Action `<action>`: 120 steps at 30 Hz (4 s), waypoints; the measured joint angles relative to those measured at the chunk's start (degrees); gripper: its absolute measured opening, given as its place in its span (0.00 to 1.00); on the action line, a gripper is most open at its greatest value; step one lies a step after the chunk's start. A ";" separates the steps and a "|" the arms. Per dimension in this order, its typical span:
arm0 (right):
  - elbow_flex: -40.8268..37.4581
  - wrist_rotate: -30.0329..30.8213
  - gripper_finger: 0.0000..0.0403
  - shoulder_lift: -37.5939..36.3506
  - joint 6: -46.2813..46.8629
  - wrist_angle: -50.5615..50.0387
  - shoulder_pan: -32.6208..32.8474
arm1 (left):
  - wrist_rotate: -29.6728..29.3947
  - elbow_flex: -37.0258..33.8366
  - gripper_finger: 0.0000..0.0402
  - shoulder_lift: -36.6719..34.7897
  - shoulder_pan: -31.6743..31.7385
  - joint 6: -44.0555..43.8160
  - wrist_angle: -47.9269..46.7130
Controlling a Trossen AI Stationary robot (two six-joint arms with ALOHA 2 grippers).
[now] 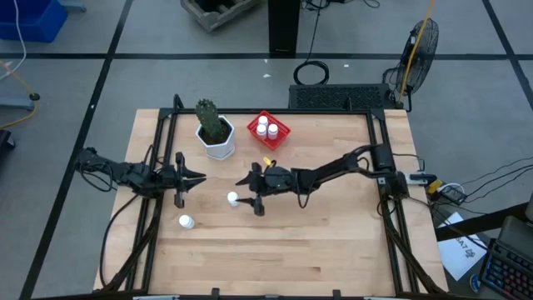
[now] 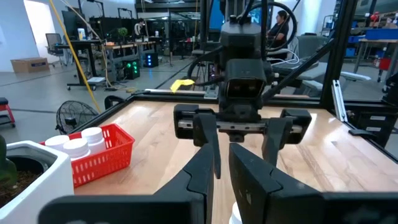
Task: Pick and place pill bottles into a basket
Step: Put the right white pill bottle into the red bin
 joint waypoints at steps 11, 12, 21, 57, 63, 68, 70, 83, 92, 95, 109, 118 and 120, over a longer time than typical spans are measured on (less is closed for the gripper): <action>-3.16 4.91 0.40 -6.70 -3.70 -6.36 0.67 | 0.00 0.01 0.14 0.00 0.02 0.01 0.02; -4.40 6.09 0.33 -8.55 -4.17 -7.38 0.89 | 0.00 0.01 0.14 0.02 0.02 0.01 0.00; -27.90 7.36 0.05 -34.15 0.26 -6.87 1.24 | 0.00 0.01 0.14 0.02 0.02 0.01 0.00; -69.04 14.69 0.00 -89.94 6.65 3.53 -0.89 | 0.00 0.01 0.14 0.02 0.02 0.06 0.00; -69.06 14.63 0.01 -96.64 8.29 -8.69 -1.62 | -0.02 0.01 0.14 0.02 0.00 6.86 -0.02; -69.13 14.62 0.00 -100.16 7.41 -11.38 -1.62 | -0.02 0.01 0.14 0.02 0.00 5.45 0.00; -69.13 14.64 0.01 -100.70 6.97 -11.44 -1.60 | -0.02 0.01 0.14 0.02 0.00 5.12 0.00; -69.17 14.66 0.01 -100.67 4.61 -11.39 -1.60 | -0.03 0.01 0.14 0.00 0.02 5.19 11.00; -69.18 14.68 0.01 -100.64 4.62 -11.37 -1.60 | -0.20 0.01 0.14 2.58 0.00 -2.98 21.48; -69.19 14.68 0.01 -100.64 4.62 -11.36 -1.60 | -0.54 0.01 0.14 7.39 0.02 -4.16 25.88; -69.22 14.68 0.01 -100.64 4.64 -11.36 -1.60 | 0.79 4.44 0.14 43.34 -0.32 -18.24 44.46; -69.22 14.70 0.01 -100.64 4.64 -11.34 -1.60 | 1.56 23.67 0.22 61.45 -2.60 -14.24 23.90; -69.22 14.68 0.01 -100.62 4.64 -11.36 -1.57 | 0.99 28.10 0.28 62.81 -2.58 -15.70 13.70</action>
